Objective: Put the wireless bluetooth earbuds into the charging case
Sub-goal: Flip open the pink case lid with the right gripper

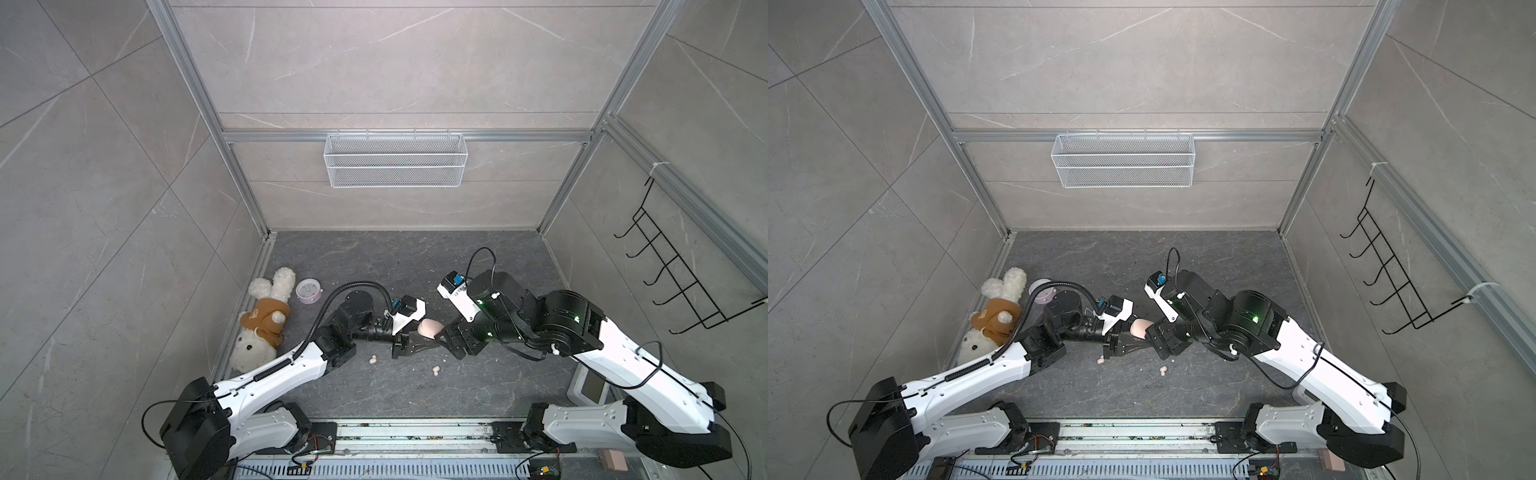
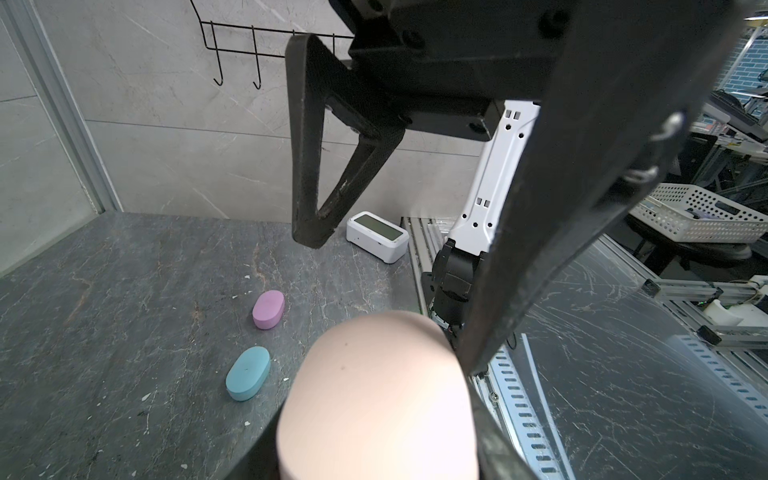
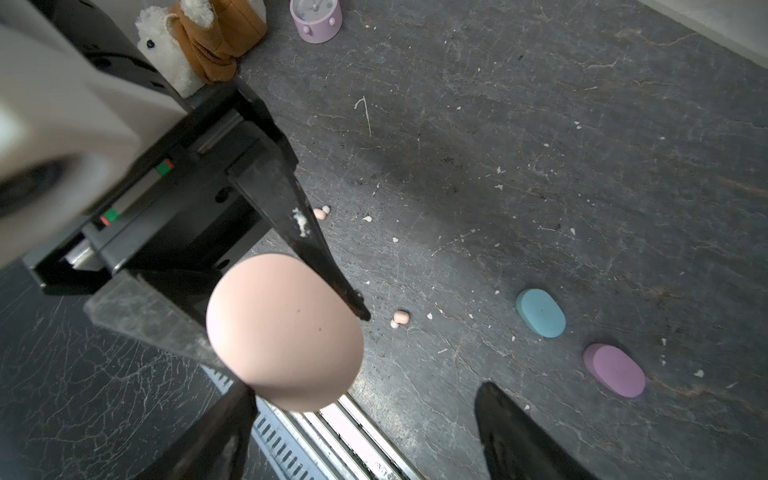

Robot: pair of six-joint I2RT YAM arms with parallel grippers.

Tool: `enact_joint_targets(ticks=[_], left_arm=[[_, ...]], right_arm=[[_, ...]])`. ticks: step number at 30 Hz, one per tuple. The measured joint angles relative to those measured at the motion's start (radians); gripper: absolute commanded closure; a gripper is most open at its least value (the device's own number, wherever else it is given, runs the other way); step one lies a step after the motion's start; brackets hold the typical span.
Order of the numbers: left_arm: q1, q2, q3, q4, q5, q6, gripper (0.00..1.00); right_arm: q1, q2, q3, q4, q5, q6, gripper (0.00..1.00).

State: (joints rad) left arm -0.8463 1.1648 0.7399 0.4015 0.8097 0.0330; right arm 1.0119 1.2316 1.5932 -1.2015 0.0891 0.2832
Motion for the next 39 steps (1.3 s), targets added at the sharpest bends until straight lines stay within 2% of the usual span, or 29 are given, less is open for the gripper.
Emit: enact_joint_targets(ticks=[13,21,26,31,39], left_arm=[[-0.002,-0.005,0.0,-0.011,0.019,0.0,0.75],[-0.002,-0.014,0.0,-0.012,0.031,0.0,0.75],[-0.002,-0.014,0.0,-0.013,0.031,0.0,0.76],[-0.002,-0.014,0.0,-0.013,0.031,0.0,0.76],[-0.002,-0.018,0.0,-0.024,0.028,0.0,0.76]], right_arm=[[0.0,0.018,0.09,-0.034,0.163,0.042,0.14],[0.004,-0.035,0.058,0.01,0.027,0.034,0.15],[0.042,-0.048,0.034,0.024,-0.031,0.026,0.14],[0.065,-0.005,0.013,0.024,-0.027,0.014,0.13],[0.067,0.019,0.008,0.022,0.066,0.013,0.11]])
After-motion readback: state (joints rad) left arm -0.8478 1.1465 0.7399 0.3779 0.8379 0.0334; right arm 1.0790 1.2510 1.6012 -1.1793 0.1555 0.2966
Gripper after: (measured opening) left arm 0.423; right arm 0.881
